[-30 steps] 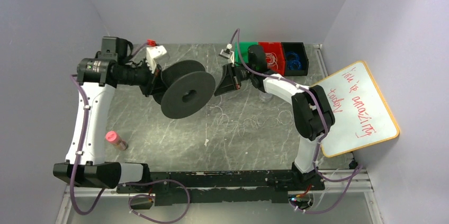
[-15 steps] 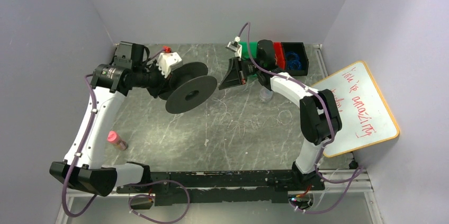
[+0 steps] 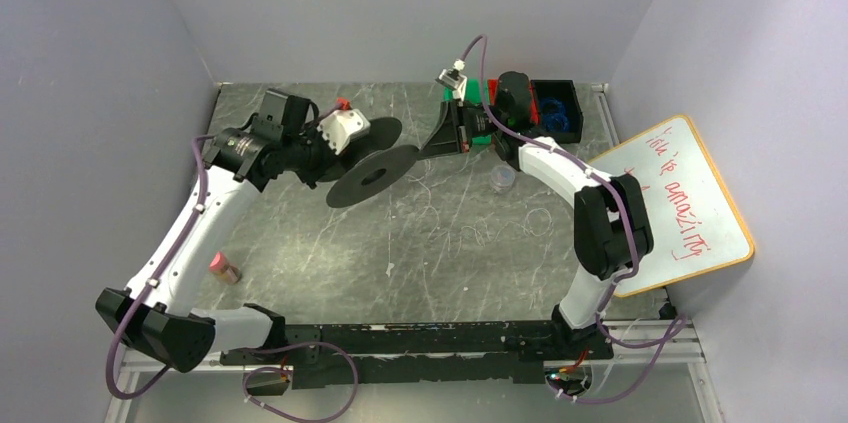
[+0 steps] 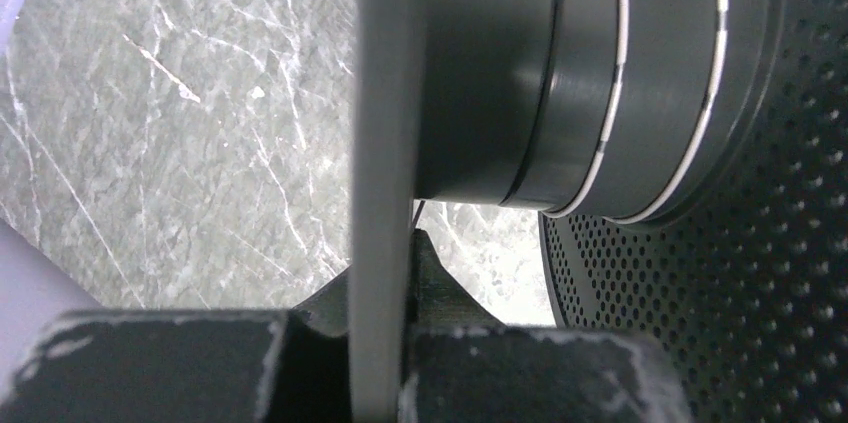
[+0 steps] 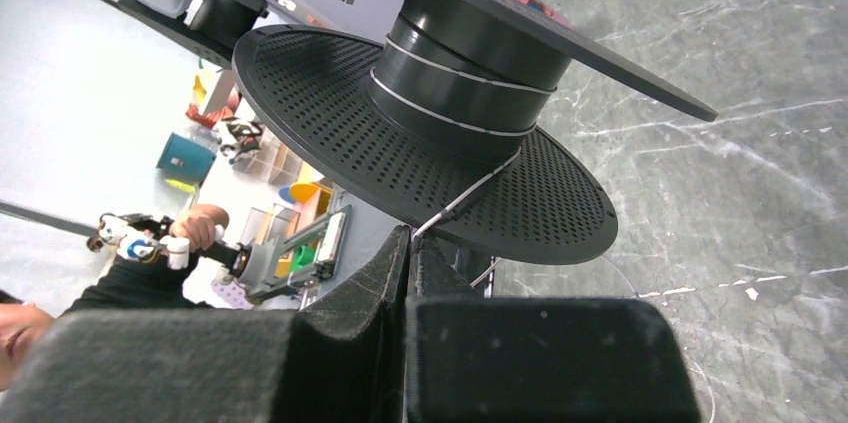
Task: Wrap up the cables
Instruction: Wrap the cable around the cable reel.
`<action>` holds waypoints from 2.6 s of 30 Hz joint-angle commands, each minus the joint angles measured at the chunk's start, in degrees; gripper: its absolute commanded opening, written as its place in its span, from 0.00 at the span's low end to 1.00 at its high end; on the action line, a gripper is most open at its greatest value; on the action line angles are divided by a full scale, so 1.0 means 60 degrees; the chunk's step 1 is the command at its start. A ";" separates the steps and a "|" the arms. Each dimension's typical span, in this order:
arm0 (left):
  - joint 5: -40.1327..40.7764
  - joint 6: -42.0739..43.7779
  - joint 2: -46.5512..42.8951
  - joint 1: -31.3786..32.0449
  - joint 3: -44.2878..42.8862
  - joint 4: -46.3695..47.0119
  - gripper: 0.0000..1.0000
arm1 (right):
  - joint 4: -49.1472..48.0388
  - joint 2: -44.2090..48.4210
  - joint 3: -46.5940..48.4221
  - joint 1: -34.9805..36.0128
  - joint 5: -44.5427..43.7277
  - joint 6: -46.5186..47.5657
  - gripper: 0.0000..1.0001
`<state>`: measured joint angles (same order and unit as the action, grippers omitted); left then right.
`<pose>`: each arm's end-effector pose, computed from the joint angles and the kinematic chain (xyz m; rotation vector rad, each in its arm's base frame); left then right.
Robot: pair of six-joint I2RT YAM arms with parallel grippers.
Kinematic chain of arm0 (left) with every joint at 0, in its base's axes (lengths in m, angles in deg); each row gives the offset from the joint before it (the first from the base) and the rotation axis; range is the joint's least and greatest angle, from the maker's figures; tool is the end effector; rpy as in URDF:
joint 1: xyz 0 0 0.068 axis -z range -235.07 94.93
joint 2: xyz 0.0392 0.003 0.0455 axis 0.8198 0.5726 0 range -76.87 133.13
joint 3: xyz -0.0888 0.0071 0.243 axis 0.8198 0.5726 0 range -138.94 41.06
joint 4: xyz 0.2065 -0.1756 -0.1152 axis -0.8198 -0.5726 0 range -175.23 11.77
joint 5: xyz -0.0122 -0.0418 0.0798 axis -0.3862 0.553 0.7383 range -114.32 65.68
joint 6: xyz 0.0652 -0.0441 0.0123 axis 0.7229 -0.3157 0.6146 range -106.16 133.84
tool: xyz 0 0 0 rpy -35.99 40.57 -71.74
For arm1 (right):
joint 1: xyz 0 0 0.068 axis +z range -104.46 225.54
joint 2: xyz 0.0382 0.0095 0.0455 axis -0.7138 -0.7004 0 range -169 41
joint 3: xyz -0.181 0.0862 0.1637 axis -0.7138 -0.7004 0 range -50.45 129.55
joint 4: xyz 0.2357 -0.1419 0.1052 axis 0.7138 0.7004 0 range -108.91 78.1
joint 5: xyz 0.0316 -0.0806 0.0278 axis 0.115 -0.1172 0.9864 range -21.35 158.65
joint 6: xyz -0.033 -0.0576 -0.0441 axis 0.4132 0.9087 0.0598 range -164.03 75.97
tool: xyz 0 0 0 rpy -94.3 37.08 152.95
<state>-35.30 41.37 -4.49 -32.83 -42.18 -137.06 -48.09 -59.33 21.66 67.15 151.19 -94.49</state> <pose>0.2753 -0.1268 0.3580 1.0878 2.1351 -0.1873 0.3680 0.2190 0.2808 -0.9258 1.7915 1.9677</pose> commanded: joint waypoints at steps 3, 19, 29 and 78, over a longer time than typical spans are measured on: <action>0.1681 -0.1233 0.0166 -0.0030 0.0024 0.1366 0.02 | -0.0374 0.0654 0.0027 0.0047 0.0363 -0.0040 0.02; 0.1071 -0.2411 -0.0313 -0.0030 0.0676 0.2554 0.02 | -0.2911 0.0646 -0.0740 0.0163 -0.1298 -0.2914 0.08; 0.1033 -0.2841 0.0108 -0.0030 0.0540 0.2604 0.02 | -0.3990 0.0971 -0.0918 0.0674 -0.1313 -0.3380 0.06; 0.1699 -0.3616 0.0505 -0.0030 -0.1771 0.2325 0.02 | 0.6159 -0.1004 -0.0408 0.2385 -0.6605 1.0883 0.63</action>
<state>-23.63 21.57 1.28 -33.18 -48.39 -126.76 -3.55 -64.47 20.13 81.62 116.31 -23.61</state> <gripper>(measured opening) 0.065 0.623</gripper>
